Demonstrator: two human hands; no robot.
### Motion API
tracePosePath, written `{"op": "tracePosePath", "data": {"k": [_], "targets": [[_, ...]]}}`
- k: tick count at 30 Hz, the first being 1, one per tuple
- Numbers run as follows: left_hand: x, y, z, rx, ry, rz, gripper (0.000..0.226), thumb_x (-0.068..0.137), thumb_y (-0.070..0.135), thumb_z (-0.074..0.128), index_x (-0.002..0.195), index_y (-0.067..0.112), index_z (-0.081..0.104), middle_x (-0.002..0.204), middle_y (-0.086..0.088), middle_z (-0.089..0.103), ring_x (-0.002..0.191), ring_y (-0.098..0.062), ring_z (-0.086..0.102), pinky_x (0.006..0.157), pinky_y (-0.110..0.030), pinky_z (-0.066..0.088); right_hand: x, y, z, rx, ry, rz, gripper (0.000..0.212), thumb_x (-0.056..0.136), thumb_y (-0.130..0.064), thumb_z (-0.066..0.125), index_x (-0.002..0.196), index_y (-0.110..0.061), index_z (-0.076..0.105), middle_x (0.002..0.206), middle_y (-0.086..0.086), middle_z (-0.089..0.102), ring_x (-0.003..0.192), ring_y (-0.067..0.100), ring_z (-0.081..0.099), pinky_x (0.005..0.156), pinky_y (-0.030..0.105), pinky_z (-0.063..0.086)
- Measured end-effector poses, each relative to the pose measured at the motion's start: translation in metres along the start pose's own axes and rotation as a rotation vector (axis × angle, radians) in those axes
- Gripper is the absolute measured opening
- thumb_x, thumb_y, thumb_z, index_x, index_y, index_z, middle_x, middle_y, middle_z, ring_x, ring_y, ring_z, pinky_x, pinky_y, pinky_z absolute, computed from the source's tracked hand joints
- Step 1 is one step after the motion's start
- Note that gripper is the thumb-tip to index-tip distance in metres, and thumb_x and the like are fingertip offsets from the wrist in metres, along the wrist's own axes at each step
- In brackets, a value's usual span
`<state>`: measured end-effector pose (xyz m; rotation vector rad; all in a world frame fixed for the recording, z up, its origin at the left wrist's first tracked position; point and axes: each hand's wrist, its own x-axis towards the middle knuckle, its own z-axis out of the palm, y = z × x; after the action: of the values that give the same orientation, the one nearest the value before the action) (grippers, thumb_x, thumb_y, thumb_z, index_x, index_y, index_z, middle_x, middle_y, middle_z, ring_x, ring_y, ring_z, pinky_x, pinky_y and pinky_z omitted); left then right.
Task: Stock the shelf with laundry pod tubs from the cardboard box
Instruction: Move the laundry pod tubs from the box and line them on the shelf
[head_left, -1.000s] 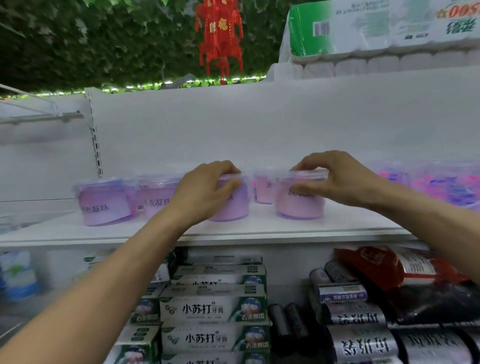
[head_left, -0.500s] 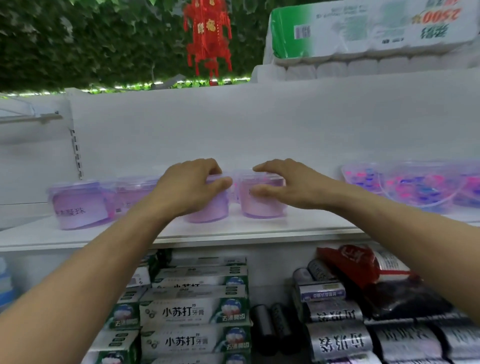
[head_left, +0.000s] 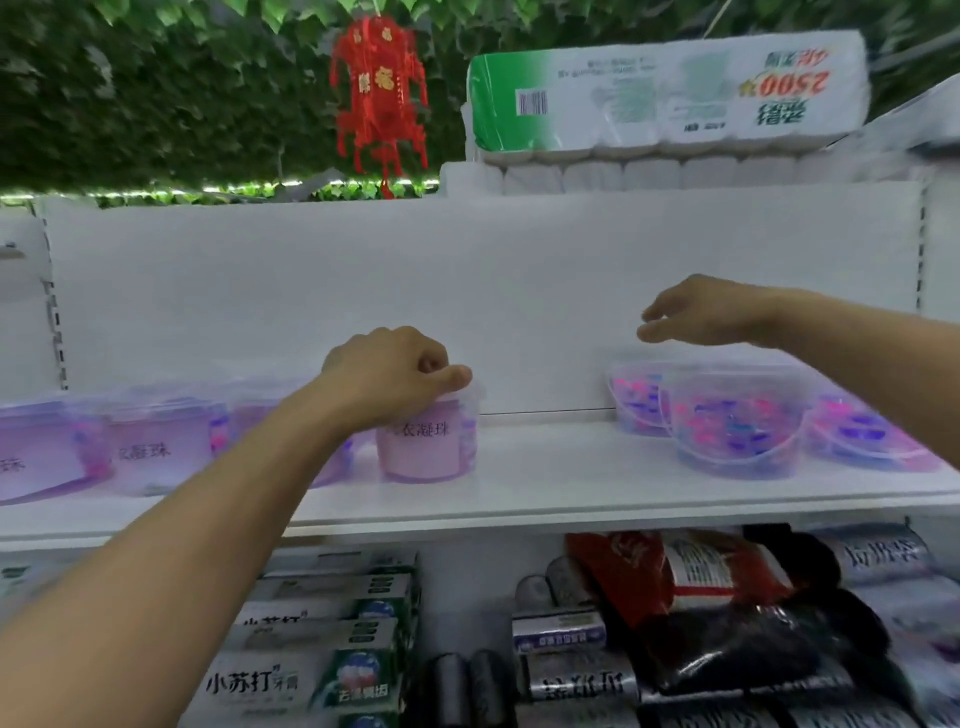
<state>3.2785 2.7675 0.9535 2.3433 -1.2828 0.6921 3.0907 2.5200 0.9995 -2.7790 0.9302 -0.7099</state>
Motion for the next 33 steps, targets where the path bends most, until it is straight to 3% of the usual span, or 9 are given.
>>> {"op": "tracePosePath", "data": {"k": [4, 8, 14, 17, 22, 27, 29, 31, 33], "targets": [[-0.009, 0.007, 0.018, -0.065, 0.134, -0.073, 0.037, 0.090, 0.053, 0.045, 0.074, 0.021, 0.056, 0.078, 0.008, 0.062, 0.074, -0.015, 0.056, 0.059, -0.027, 0.036, 0.014, 0.023, 0.006, 0.031, -0.156, 0.192, 0.050, 0.088, -0.051, 0.056, 0.115, -0.009, 0.062, 0.129, 0.020, 0.053, 0.103, 0.035, 0.058, 0.096, 0.043, 0.046], [-0.012, 0.008, 0.026, -0.107, 0.189, -0.041, 0.036, 0.092, 0.046, 0.042, 0.068, 0.020, 0.047, 0.074, 0.004, 0.056, 0.070, -0.017, 0.051, 0.055, -0.028, 0.032, 0.016, 0.015, 0.011, -0.035, -0.192, 0.129, 0.039, 0.089, -0.042, 0.059, 0.083, -0.004, 0.064, 0.103, 0.016, 0.061, 0.072, 0.025, 0.054, 0.067, 0.030, 0.047], [0.006, 0.007, 0.009, -0.071, 0.027, -0.067, 0.044, 0.089, 0.055, 0.044, 0.071, 0.017, 0.054, 0.074, 0.003, 0.061, 0.072, -0.021, 0.055, 0.063, -0.031, 0.039, 0.010, -0.012, 0.003, 0.344, -0.225, -0.124, 0.029, 0.090, -0.030, 0.061, 0.107, -0.008, 0.070, 0.103, 0.008, 0.071, 0.094, 0.023, 0.066, 0.085, 0.032, 0.053], [0.026, 0.011, 0.002, -0.134, -0.079, -0.044, 0.042, 0.088, 0.057, 0.049, 0.075, 0.020, 0.063, 0.081, 0.004, 0.065, 0.078, -0.019, 0.058, 0.069, -0.032, 0.044, 0.016, -0.013, 0.004, 0.196, -0.153, -0.140, 0.030, 0.088, -0.030, 0.064, 0.116, -0.019, 0.067, 0.115, -0.001, 0.066, 0.104, 0.022, 0.058, 0.091, 0.034, 0.048], [0.058, 0.017, 0.014, -0.104, -0.369, -0.095, 0.061, 0.085, 0.067, 0.048, 0.127, 0.024, 0.058, 0.136, 0.004, 0.053, 0.122, -0.021, 0.048, 0.097, -0.035, 0.035, 0.028, -0.026, 0.025, -0.063, -0.378, -0.040, 0.053, 0.079, -0.035, 0.073, 0.129, -0.027, 0.057, 0.127, 0.001, 0.059, 0.110, 0.024, 0.058, 0.095, 0.032, 0.047], [0.078, 0.009, 0.021, -0.010, -0.469, -0.172, 0.074, 0.079, 0.076, 0.045, 0.129, 0.021, 0.055, 0.140, -0.002, 0.050, 0.123, -0.027, 0.047, 0.096, -0.039, 0.034, 0.033, -0.058, 0.054, -0.426, 0.067, -0.212, 0.036, 0.077, -0.056, 0.066, 0.083, -0.021, 0.062, 0.088, 0.001, 0.060, 0.083, 0.022, 0.058, 0.071, 0.028, 0.043], [0.078, 0.009, 0.023, 0.007, -0.457, -0.160, 0.072, 0.081, 0.074, 0.043, 0.132, 0.024, 0.053, 0.143, -0.002, 0.047, 0.126, -0.027, 0.045, 0.093, -0.040, 0.032, 0.033, -0.066, 0.058, -0.236, 0.119, -0.235, 0.045, 0.081, -0.059, 0.059, 0.074, -0.014, 0.060, 0.078, 0.002, 0.060, 0.075, 0.023, 0.057, 0.065, 0.028, 0.043], [0.075, 0.010, 0.023, 0.024, -0.444, -0.155, 0.072, 0.083, 0.073, 0.040, 0.136, 0.024, 0.049, 0.146, -0.002, 0.044, 0.129, -0.027, 0.043, 0.090, -0.039, 0.029, 0.034, -0.065, 0.048, 0.172, -0.036, -0.212, 0.045, 0.083, -0.056, 0.060, 0.087, -0.012, 0.071, 0.082, 0.001, 0.070, 0.078, 0.020, 0.062, 0.067, 0.029, 0.049], [0.072, 0.011, 0.023, 0.016, -0.429, -0.147, 0.073, 0.085, 0.072, 0.040, 0.138, 0.023, 0.047, 0.148, -0.003, 0.043, 0.130, -0.027, 0.042, 0.089, -0.039, 0.028, 0.034, -0.058, 0.035, 0.206, -0.185, -0.198, 0.041, 0.078, -0.052, 0.067, 0.108, -0.024, 0.070, 0.104, -0.006, 0.069, 0.100, 0.016, 0.061, 0.089, 0.034, 0.049]]}}
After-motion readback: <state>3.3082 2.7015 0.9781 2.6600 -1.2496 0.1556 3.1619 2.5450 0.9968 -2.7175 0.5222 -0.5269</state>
